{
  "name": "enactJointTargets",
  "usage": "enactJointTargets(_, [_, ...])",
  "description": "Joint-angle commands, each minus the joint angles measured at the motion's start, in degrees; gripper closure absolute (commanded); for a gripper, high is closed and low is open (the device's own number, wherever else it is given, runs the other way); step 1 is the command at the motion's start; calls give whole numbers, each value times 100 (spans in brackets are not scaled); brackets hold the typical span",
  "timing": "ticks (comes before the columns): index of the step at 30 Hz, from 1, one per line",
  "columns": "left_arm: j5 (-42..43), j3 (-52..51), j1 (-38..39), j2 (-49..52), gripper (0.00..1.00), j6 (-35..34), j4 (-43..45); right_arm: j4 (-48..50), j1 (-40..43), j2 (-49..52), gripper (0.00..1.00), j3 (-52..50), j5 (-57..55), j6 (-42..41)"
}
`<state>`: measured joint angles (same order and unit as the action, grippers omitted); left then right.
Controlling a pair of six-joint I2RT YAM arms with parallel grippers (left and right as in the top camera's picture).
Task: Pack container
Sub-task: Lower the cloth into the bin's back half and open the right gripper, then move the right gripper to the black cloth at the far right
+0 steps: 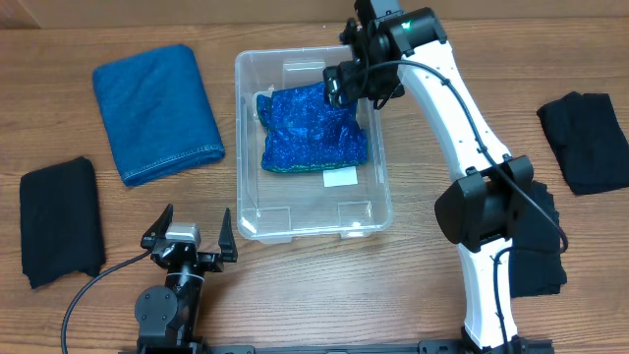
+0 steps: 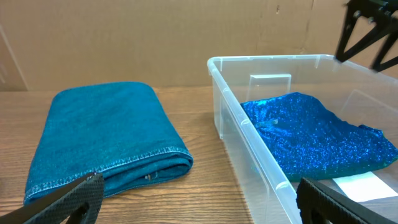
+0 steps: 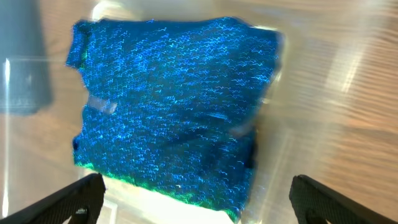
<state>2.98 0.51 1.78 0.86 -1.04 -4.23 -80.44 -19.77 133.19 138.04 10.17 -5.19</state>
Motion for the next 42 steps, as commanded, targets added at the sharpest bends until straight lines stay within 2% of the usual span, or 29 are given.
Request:
enactJointTargets(1, [0, -24, 11, -50, 0, 107, 4, -302, 793, -949, 0, 273, -1117, -1167])
enactJointTargets(4, [0, -24, 11, -50, 0, 107, 4, -638, 1987, -1331, 0, 273, -1147, -1937])
enactJointTargets(8, [0, -24, 11, -50, 0, 109, 4, -988, 3574, -1349, 0, 188, -461, -1930])
enactJointTargets(10, [0, -24, 11, -50, 0, 107, 4, -1126, 4085, -1349, 0, 186, -203, -1939])
enactJointTargets(13, [0, -24, 11, -50, 0, 107, 4, -1106, 4721, -1349, 0, 186, -199, -2367])
enactJointTargets(16, [0, -24, 11, -50, 0, 107, 4, -581, 5285, -1342, 0, 59, -564, -2485])
enactJointTargets(20, [0, -24, 11, -50, 0, 107, 4, -109, 5608, -1340, 0, -522, -374, -2653])
enactJointTargets(24, [0, -24, 11, -50, 0, 107, 4, 251, 5755, -1338, 0, -1392, -621, -3845])
enactJointTargets(26, [0, -24, 11, -50, 0, 107, 4, 466, 5812, -1338, 0, -1814, -623, -3943])
enactJointTargets(34, [0, -24, 11, -50, 0, 109, 4, 1209, 6260, -1338, 0, -2870, -551, -3976])
enactJointTargets(38, [0, -24, 11, -50, 0, 107, 4, 1858, 6430, -1338, 0, -3440, 46, -3244])
enactJointTargets(42, [0, -24, 11, -50, 0, 107, 4, 2361, 6430, -1338, 0, -3985, 175, -3254])
